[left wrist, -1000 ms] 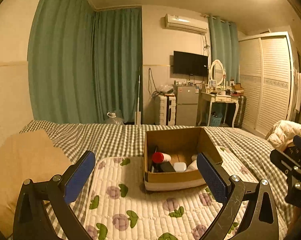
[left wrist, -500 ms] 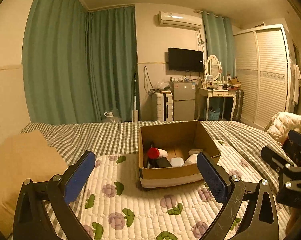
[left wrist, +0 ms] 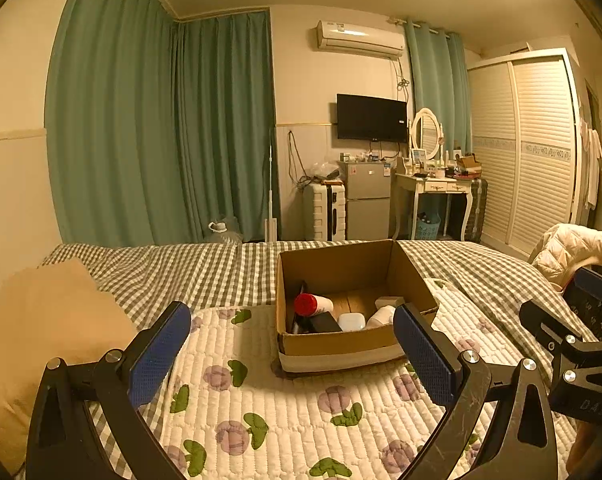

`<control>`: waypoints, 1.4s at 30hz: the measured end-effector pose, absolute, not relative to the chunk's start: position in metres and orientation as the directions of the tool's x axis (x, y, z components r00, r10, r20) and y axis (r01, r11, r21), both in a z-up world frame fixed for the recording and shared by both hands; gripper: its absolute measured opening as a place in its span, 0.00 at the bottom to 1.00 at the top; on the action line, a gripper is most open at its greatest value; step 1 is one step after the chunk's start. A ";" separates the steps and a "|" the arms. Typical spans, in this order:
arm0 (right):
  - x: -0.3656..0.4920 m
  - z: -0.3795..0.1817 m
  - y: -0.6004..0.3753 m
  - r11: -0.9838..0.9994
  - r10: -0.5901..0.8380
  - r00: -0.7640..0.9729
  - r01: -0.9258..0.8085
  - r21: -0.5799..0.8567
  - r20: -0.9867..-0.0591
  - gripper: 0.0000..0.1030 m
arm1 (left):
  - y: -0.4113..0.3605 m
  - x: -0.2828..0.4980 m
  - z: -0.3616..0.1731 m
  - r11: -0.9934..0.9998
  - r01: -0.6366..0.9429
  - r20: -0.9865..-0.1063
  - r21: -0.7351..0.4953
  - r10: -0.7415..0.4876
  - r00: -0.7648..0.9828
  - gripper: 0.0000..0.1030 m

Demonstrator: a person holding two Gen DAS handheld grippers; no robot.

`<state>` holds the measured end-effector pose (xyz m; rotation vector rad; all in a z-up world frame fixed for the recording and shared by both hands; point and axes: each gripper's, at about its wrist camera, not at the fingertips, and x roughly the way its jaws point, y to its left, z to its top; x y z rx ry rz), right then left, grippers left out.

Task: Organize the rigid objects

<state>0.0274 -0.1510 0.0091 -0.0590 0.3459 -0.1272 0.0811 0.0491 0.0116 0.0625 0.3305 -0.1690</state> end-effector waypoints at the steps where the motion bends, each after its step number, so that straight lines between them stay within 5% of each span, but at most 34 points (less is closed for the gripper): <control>1: 0.026 0.009 -0.152 0.990 -0.134 0.933 0.115 -0.078 -0.333 1.00 | 0.049 0.081 0.012 0.984 0.174 -0.328 0.034 -0.154 0.932 1.00; 42: 0.019 0.008 -0.153 0.990 -0.136 0.930 0.116 -0.078 -0.342 1.00 | 0.050 0.075 0.004 0.989 0.145 -0.329 0.042 -0.123 0.936 1.00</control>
